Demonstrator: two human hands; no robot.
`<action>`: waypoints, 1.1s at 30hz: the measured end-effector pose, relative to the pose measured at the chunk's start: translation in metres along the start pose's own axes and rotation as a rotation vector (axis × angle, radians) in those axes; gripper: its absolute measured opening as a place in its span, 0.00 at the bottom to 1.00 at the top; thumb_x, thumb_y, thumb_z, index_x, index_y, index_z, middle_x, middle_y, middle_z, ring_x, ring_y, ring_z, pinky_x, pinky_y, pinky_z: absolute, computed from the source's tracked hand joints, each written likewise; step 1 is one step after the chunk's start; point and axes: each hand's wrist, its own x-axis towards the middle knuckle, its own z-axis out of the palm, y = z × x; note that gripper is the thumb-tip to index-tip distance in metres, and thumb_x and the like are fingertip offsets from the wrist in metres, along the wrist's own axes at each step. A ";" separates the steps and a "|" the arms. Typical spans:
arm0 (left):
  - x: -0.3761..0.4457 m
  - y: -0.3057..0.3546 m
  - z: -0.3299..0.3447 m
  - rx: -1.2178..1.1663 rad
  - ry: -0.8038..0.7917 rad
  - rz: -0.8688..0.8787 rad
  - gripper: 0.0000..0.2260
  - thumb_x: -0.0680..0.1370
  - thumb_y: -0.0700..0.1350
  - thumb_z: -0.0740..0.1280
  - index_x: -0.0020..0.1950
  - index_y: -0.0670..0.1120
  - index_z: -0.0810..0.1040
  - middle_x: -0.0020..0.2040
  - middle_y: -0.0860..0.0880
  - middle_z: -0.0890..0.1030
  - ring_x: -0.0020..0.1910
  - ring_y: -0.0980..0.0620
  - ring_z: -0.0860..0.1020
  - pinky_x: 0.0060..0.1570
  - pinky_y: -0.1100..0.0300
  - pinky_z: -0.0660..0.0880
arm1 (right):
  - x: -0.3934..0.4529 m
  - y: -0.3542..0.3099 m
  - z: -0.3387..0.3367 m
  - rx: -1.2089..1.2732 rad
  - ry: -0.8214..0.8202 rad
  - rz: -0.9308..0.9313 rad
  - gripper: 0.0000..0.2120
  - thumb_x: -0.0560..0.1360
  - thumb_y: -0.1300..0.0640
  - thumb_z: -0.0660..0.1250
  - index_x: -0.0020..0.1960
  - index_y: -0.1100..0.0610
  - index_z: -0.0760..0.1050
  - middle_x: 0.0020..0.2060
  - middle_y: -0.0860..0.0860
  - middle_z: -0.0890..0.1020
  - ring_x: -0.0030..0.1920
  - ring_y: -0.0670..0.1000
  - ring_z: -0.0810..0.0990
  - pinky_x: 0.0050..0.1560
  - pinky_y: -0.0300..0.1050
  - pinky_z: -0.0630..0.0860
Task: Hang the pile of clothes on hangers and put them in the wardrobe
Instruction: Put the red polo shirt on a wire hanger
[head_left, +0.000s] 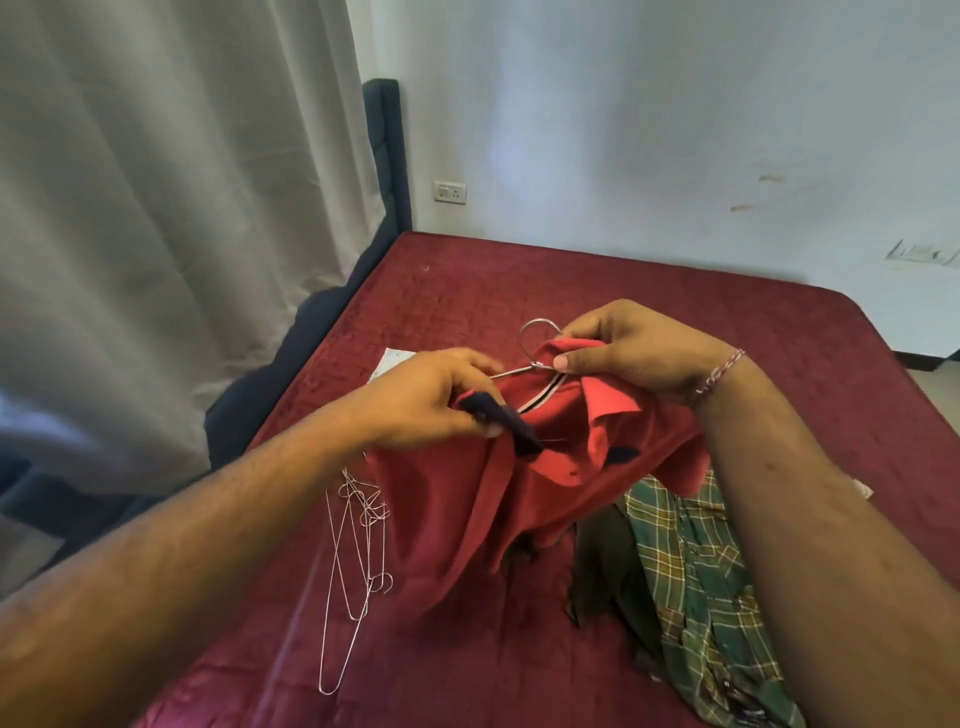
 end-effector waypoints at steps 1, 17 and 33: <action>-0.001 -0.002 -0.004 -0.075 -0.090 -0.031 0.09 0.75 0.43 0.78 0.54 0.50 0.88 0.59 0.48 0.85 0.58 0.54 0.81 0.63 0.49 0.77 | 0.003 0.002 0.002 -0.025 -0.005 0.008 0.03 0.77 0.60 0.74 0.49 0.58 0.86 0.43 0.58 0.87 0.41 0.51 0.82 0.44 0.46 0.79; -0.028 -0.010 0.041 -0.535 0.240 -0.317 0.09 0.76 0.44 0.77 0.36 0.48 0.84 0.35 0.50 0.73 0.36 0.54 0.70 0.38 0.57 0.66 | -0.001 0.061 0.104 -0.314 0.828 -0.132 0.27 0.66 0.46 0.76 0.64 0.43 0.74 0.62 0.40 0.73 0.66 0.46 0.71 0.67 0.47 0.67; -0.051 -0.018 0.051 -0.730 0.534 -0.428 0.08 0.71 0.52 0.75 0.42 0.48 0.81 0.39 0.48 0.77 0.40 0.51 0.72 0.44 0.52 0.67 | -0.001 0.062 0.155 0.923 0.573 0.307 0.06 0.78 0.67 0.70 0.44 0.59 0.80 0.32 0.52 0.79 0.30 0.46 0.76 0.32 0.38 0.77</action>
